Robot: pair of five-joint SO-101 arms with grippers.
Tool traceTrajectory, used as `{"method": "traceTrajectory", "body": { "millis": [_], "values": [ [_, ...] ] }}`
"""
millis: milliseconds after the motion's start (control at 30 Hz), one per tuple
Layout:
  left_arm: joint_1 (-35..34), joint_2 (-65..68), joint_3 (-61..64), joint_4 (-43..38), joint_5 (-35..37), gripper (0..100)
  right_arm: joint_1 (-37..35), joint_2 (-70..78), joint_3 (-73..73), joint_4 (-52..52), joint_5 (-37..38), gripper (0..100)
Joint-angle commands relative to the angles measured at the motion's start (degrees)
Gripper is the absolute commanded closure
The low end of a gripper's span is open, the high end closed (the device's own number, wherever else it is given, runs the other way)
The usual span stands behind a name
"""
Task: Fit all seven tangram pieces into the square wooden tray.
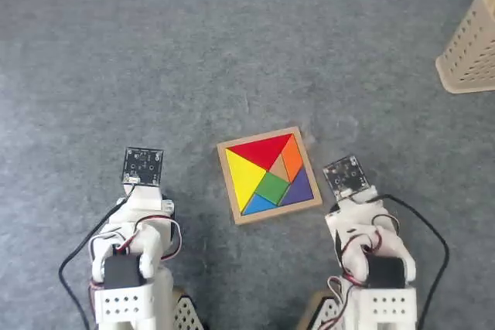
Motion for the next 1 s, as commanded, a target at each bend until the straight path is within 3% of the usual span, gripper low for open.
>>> {"method": "traceTrajectory", "body": {
  "millis": [0, 967],
  "values": [
    [0.0, -1.05, -0.4, 0.35, -0.26, 99, 1.19, -0.04, 1.05, 1.19, 1.67, 99.2],
    [0.0, -1.05, -0.4, 0.35, -0.26, 99, 1.01, 0.31, 1.05, -0.13, 1.76, 99.2]
  ]
}}
